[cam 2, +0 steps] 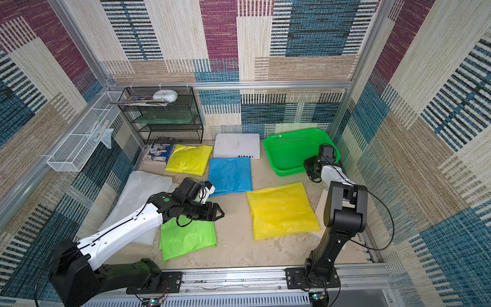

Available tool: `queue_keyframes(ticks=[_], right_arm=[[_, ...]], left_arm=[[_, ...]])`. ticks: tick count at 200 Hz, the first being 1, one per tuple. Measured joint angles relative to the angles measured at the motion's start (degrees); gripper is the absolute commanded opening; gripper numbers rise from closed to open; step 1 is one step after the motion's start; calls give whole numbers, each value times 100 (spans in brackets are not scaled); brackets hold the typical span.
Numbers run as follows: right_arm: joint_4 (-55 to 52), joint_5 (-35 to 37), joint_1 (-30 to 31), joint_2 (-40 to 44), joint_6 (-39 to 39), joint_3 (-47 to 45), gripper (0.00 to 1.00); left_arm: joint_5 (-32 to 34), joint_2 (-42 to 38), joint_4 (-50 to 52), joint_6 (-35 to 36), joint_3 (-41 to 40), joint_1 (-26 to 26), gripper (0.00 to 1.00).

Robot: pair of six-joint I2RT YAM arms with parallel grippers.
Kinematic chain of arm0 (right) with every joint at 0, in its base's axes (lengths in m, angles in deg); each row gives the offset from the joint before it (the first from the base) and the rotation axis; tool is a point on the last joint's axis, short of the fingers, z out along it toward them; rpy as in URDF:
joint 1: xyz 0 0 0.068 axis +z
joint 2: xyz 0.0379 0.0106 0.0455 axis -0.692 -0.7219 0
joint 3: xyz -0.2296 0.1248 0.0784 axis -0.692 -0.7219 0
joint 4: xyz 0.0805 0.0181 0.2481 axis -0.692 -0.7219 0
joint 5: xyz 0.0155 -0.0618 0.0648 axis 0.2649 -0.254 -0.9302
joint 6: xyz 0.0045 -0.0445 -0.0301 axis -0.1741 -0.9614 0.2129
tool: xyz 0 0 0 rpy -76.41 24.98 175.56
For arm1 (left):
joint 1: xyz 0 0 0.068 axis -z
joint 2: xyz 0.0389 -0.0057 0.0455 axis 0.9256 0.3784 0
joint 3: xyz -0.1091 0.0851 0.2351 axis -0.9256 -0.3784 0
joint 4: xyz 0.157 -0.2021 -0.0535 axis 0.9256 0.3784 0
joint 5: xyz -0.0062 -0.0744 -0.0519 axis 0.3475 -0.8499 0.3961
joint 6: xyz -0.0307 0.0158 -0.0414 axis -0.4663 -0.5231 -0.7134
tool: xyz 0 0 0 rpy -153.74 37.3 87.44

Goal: Put the folded raincoat in the basket
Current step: Pick up the basket from the center of the board, then place the basket at the center of the board.

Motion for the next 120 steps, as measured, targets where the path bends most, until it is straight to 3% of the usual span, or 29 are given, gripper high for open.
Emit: queue_keyframes(ticks=[31, 120], right_arm=[[-31, -256, 42, 551, -87, -286, 0], [-468, -1279, 11, 1954, -1121, -693, 0]], left_arm=[[142, -310, 203, 111, 90, -17, 78], [756, -1091, 662, 118, 136, -264, 78]])
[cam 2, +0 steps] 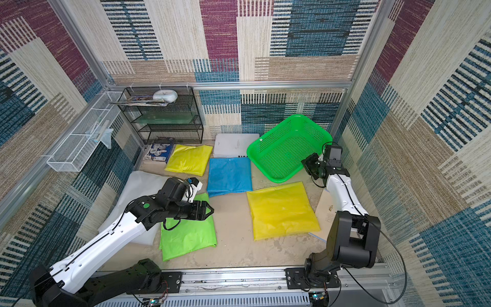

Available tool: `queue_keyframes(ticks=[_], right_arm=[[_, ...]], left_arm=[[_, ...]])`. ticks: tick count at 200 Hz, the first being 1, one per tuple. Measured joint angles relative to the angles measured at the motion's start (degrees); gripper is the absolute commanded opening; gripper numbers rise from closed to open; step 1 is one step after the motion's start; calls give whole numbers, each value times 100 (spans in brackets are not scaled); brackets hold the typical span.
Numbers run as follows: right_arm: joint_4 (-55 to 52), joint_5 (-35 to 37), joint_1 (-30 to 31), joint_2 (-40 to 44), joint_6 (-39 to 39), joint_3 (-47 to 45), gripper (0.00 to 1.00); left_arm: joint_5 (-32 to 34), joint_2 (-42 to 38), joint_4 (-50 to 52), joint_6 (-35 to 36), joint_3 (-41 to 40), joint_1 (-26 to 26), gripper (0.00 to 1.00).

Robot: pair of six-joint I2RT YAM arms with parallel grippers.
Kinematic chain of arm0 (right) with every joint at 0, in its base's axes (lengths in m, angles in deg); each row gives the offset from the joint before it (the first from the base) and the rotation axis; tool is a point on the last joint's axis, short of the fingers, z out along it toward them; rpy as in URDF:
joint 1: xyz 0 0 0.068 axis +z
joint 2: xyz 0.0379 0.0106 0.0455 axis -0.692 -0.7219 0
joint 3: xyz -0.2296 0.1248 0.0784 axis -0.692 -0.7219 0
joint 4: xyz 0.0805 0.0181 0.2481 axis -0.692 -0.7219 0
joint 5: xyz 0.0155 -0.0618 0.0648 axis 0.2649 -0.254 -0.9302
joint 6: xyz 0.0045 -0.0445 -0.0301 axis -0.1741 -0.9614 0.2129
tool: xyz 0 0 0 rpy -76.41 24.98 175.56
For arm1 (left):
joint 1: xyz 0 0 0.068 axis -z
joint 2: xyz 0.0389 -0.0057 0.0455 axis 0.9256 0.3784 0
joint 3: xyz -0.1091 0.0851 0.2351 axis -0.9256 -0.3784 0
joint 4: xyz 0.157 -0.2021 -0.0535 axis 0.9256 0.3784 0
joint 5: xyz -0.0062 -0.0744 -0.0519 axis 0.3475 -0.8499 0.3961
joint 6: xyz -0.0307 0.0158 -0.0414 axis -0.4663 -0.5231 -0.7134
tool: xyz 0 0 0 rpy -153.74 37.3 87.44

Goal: Put the folded raincoat in the basket
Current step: Place the basket at the center of the board.

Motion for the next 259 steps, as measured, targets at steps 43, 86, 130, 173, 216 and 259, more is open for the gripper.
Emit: queue_keyframes(ticks=[43, 86, 130, 173, 216, 259], right_arm=[[-494, -911, 732, 374, -898, -258, 0], [-979, -1552, 1801, 426, -1801, -640, 0], [-1471, -1694, 2457, 114, -2551, -756, 0], [-1460, -1698, 2863, -162, -2684, -763, 0], [-1425, -1694, 3134, -442, -2667, -686, 43], [-1622, -1432, 3136, -396, -2855, -275, 67]], left_arm=[[605, -459, 96, -481, -376, -629, 78], [549, -826, 153, -614, -433, -933, 78], [518, -1045, 457, -586, -247, -1193, 78], [264, -994, 503, -566, -129, -1235, 78], [-120, -841, 503, -549, -98, -1235, 78], [-560, -776, 498, -551, 127, -1215, 77]])
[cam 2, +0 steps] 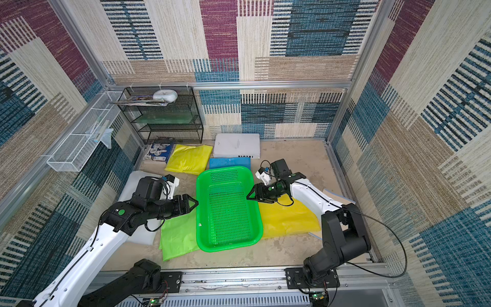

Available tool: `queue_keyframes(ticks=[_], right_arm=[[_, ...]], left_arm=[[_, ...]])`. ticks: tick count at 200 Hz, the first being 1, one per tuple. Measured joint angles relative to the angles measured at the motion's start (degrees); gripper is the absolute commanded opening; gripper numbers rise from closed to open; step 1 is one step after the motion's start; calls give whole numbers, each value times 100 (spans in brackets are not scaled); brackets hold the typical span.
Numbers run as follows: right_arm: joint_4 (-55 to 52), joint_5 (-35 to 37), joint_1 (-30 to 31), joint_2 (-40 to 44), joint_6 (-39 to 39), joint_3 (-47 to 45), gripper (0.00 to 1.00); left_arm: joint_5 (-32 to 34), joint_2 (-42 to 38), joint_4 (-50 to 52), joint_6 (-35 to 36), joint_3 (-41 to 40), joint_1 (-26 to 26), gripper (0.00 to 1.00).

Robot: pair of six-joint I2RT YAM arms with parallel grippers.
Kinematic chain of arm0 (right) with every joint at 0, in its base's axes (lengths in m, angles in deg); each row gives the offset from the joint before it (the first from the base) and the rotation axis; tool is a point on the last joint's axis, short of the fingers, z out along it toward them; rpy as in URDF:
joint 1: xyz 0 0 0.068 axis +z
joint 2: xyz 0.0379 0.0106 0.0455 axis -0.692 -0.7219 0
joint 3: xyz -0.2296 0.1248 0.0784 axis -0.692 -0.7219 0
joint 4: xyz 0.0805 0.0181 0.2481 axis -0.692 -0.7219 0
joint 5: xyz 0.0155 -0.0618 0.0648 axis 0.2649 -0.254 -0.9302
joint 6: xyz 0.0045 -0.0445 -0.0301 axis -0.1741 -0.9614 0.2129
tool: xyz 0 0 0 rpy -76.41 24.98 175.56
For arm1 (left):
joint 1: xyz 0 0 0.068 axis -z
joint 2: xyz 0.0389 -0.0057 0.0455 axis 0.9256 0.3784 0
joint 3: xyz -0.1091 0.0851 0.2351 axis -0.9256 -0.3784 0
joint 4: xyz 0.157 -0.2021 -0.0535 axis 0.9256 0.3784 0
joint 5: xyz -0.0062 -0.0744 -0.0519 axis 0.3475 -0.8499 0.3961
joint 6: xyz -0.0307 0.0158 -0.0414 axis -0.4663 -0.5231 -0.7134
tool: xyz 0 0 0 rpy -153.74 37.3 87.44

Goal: Put the folded raincoat in the basket
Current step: Place the basket at the center of the board.

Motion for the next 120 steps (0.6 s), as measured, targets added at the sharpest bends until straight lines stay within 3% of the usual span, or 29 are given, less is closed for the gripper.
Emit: queue_keyframes(ticks=[38, 89, 120], right_arm=[[-378, 769, -439, 278, -136, 315, 69], [-531, 2455, -1786, 590, 39, 144, 71], [-549, 3167, -2096, 251, 120, -26, 73]], left_arm=[[-223, 76, 0, -26, 398, 459, 77], [175, 754, -26, -168, 1145, 1947, 75], [428, 1550, -90, -166, 1591, 2793, 72]])
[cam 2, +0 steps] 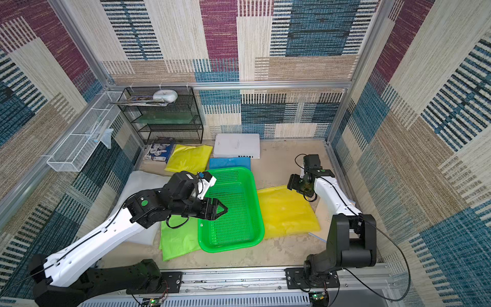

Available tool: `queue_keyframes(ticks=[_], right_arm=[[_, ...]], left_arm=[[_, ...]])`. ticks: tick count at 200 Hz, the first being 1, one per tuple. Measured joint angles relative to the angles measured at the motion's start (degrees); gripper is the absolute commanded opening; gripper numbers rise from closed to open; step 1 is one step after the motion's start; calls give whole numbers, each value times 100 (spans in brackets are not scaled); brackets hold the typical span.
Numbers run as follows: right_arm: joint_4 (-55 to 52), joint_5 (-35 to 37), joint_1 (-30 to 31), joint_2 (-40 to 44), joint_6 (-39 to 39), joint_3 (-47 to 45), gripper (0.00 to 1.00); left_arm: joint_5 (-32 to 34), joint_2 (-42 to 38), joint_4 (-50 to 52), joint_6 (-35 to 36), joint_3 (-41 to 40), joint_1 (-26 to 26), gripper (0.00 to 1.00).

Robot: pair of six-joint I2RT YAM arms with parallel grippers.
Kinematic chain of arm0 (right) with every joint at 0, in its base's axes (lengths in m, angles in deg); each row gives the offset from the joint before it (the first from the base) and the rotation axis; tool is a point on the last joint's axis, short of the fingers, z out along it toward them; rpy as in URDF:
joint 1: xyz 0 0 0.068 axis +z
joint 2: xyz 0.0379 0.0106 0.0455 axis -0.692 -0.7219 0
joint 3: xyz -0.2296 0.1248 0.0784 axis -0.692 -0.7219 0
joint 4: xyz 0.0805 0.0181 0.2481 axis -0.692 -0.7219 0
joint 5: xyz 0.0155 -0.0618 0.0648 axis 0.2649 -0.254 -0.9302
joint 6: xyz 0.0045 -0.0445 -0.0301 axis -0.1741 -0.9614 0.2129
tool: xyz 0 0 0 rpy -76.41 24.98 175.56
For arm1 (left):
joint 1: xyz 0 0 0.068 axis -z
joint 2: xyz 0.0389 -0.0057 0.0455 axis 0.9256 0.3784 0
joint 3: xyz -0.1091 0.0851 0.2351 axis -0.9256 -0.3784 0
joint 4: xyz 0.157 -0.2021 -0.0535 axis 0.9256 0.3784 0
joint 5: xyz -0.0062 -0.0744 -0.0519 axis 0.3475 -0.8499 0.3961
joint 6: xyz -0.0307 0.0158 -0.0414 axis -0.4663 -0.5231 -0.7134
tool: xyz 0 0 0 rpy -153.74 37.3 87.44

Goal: Put the folded raincoat in the basket
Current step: Place the basket at the center of the board, then adjust the raincoat at the center of the board.

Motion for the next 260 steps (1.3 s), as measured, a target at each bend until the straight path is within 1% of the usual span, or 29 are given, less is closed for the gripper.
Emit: queue_keyframes(ticks=[24, 42, 65, 85, 103, 147, 184, 195, 232, 244, 260], right_arm=[[90, 212, -304, -151, 42, -166, 76], [199, 214, -581, -262, 39, -203, 77], [367, 138, -872, -514, 11, -243, 77], [485, 15, -951, -610, -9, -387, 77], [546, -87, -1003, -717, -39, -498, 77], [627, -83, -1040, -863, -133, -634, 75], [782, -155, -1054, -1008, -170, -654, 63], [831, -188, -1051, -1034, -173, -643, 58], [817, -439, -1047, -1104, -170, -531, 27], [756, -538, -1047, -1080, -149, -446, 19], [684, -632, -1047, -1008, -144, -306, 12]], left_arm=[[118, 682, -9, 85, 407, 509, 70], [138, 1235, -26, 168, 789, 800, 68], [144, 1812, -39, 271, 1209, 1043, 67], [144, 2236, -68, 328, 1480, 1178, 66], [144, 2426, -83, 365, 1574, 1231, 66], [166, 2509, -197, 426, 1473, 1248, 66], [258, 2514, -223, 468, 1373, 1246, 67], [269, 2503, -232, 470, 1340, 1246, 66], [343, 2470, -247, 487, 1261, 1235, 66], [376, 2470, -254, 485, 1257, 1233, 66], [376, 2470, -264, 485, 1259, 1233, 66]])
